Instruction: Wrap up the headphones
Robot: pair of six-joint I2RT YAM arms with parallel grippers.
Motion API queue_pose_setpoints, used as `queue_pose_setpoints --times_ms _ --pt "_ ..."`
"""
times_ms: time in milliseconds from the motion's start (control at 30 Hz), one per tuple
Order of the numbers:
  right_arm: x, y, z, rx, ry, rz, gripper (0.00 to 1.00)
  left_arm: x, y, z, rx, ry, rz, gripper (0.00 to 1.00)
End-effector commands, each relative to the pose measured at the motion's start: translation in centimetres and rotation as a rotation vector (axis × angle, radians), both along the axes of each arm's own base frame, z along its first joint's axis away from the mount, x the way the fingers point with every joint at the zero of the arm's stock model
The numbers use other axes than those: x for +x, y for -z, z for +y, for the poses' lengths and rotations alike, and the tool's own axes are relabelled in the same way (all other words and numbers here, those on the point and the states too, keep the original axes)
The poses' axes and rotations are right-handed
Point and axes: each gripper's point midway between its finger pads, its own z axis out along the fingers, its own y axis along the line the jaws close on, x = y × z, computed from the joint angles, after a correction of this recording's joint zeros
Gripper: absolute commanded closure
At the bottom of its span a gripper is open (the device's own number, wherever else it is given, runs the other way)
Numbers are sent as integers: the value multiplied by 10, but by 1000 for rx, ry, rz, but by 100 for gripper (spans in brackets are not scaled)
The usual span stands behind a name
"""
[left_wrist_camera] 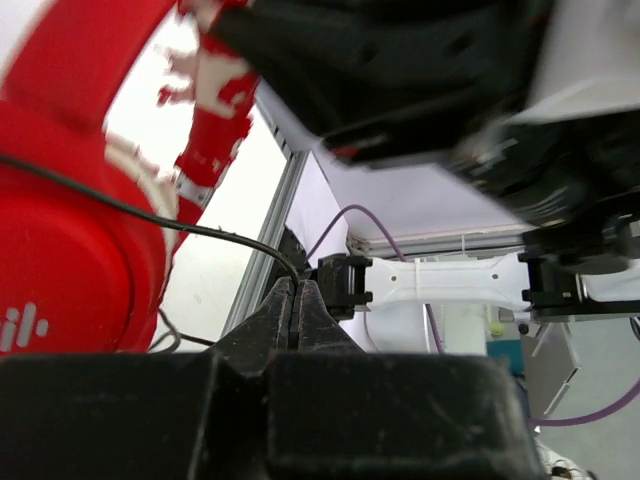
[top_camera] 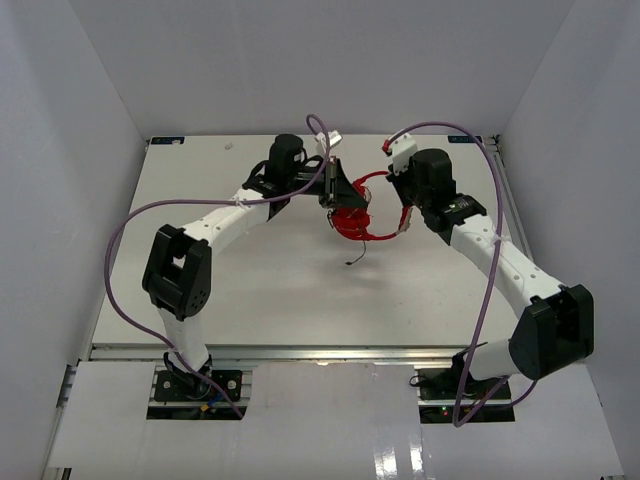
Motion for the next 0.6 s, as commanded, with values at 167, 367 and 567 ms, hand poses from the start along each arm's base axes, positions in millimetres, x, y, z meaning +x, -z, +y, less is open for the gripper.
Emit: queue_pose_setpoints --times_ms 167,367,567 --pt "-1 -25 39 332 -70 152 92 -3 8 -4 39 -41 -23 98" --pt "-4 21 44 404 -67 330 92 17 41 -4 149 -97 -19 76" --pt "8 59 36 484 -42 472 92 31 80 -6 236 -105 -1 66"
